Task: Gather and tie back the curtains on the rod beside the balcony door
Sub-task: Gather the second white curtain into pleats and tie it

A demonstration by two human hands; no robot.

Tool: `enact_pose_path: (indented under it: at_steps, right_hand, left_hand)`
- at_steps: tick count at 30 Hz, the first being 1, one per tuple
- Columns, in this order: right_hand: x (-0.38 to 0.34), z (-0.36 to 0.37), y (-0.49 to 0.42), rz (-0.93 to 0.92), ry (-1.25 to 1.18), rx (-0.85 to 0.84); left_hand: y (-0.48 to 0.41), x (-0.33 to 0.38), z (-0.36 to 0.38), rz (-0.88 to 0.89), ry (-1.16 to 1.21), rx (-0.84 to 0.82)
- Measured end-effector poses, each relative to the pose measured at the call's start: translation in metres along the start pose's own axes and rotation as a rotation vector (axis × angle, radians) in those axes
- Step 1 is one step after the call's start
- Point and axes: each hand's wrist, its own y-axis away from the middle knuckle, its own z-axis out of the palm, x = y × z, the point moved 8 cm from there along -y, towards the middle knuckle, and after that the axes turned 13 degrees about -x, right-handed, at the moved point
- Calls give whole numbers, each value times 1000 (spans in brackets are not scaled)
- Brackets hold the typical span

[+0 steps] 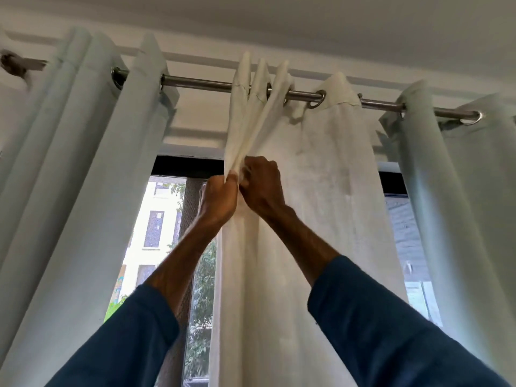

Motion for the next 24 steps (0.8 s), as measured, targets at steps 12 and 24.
enact_pose_path:
  at_steps: [12,24]
  right_hand:
    - [41,-32,95,-58,-291,-357]
    - [195,-159,46,560,7,205]
  left_hand:
    - [7,20,36,-115,-51,3]
    - [5,37,58,6,-239,63]
